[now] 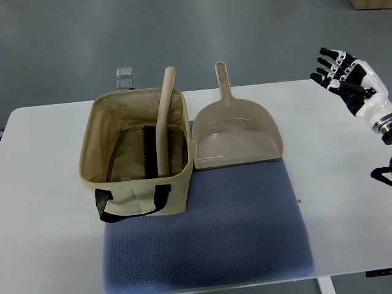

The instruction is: Put pink broom in yellow bag with right hand

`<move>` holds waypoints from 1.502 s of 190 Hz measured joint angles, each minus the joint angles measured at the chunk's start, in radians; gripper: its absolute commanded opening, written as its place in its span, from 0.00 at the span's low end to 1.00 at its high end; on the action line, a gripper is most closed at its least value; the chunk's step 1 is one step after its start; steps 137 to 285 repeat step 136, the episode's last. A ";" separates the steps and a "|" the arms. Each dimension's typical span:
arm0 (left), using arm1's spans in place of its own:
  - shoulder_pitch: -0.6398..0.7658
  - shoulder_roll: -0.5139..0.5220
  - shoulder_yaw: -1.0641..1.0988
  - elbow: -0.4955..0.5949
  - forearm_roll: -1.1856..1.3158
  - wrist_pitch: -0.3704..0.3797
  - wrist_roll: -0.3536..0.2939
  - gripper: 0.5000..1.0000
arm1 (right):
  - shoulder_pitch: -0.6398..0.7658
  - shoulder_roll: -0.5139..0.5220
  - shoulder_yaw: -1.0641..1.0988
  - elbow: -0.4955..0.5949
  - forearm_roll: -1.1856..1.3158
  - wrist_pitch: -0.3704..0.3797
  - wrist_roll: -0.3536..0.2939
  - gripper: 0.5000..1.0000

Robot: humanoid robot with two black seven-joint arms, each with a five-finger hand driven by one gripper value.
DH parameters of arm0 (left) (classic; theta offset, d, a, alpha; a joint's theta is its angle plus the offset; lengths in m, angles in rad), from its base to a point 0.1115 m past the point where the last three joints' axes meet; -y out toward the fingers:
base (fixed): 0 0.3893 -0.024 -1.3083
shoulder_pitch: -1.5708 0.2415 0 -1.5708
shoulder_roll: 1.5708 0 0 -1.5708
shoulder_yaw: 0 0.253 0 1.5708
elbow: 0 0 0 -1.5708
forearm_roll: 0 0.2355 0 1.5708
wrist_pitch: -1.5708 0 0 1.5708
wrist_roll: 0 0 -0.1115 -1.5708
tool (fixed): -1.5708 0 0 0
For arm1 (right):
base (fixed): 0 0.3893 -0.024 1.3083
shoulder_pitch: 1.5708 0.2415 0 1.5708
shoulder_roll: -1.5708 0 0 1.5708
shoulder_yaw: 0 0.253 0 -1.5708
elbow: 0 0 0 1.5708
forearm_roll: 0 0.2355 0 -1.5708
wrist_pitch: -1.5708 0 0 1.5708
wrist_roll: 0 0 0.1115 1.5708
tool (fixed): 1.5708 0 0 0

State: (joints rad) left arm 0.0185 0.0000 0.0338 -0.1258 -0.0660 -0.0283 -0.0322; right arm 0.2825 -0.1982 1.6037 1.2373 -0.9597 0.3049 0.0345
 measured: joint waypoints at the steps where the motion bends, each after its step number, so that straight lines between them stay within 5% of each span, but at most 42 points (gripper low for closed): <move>1: 0.000 0.000 0.000 0.000 0.000 0.000 0.000 1.00 | -0.002 0.002 0.000 0.000 0.000 0.000 0.001 0.81; 65: 0.000 0.000 0.000 0.000 0.000 0.000 0.000 1.00 | -0.101 0.097 -0.004 -0.001 0.006 -0.019 0.124 0.86; 285: 0.000 0.000 0.000 0.000 0.000 0.000 0.000 1.00 | -0.135 0.108 -0.090 -0.004 0.007 -0.021 0.128 0.86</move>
